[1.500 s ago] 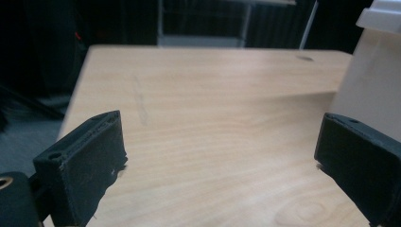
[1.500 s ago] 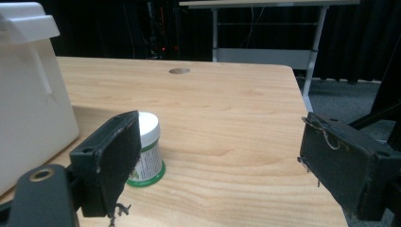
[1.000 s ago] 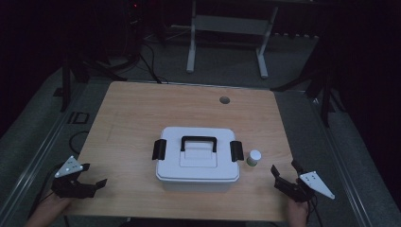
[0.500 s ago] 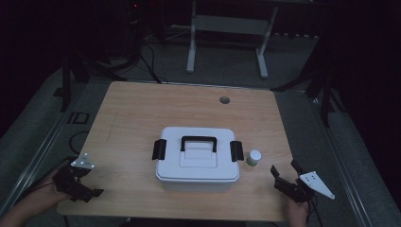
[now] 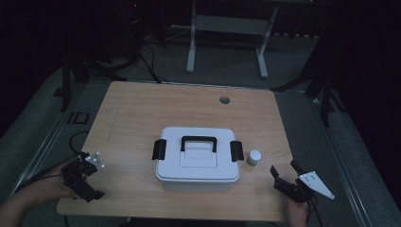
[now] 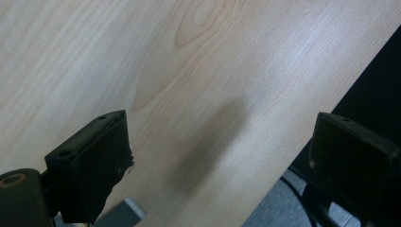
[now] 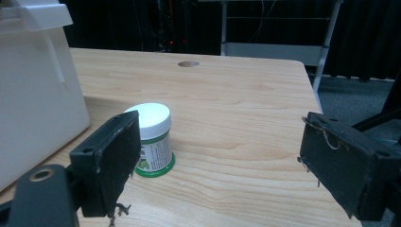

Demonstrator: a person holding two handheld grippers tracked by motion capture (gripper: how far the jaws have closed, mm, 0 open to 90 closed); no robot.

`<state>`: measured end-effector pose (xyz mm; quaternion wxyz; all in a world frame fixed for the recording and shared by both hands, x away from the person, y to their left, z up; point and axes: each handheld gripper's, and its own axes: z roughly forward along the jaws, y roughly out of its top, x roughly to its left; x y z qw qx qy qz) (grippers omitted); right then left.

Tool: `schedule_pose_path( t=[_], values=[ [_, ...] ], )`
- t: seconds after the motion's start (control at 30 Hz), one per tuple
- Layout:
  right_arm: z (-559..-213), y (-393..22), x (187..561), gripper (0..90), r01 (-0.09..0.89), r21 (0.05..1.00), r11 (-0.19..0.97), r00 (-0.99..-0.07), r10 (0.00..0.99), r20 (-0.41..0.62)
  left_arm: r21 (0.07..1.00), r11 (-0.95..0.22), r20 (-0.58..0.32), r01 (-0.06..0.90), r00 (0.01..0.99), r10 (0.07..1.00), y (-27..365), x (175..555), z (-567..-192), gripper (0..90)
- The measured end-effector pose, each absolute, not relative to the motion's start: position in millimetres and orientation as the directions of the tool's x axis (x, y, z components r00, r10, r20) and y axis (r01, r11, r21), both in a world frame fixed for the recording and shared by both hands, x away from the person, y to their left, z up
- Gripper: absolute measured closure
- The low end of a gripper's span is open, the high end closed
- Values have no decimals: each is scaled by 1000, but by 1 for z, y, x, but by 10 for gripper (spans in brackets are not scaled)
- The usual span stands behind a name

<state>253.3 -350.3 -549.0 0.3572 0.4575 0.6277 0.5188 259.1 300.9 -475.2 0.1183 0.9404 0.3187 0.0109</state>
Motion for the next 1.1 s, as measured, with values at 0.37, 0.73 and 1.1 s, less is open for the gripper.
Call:
schedule_pose_path(
  t=[0.37, 0.73, 1.1],
  values=[
    [-550, -350, 254, 129, 210, 977, 46, -327, 945, 26, 204, -832, -22, 517, 852, 524, 266, 273, -449, 66],
    [-550, -350, 254, 129, 213, 976, 47, -342, 939, 30, 175, -874, -17, 453, 889, 457, 231, 285, -414, 67],
    [-550, -350, 255, 129, 215, 975, 49, -347, 937, 30, 149, -913, 12, 380, 922, 386, 192, 298, -383, 106]
  ],
)
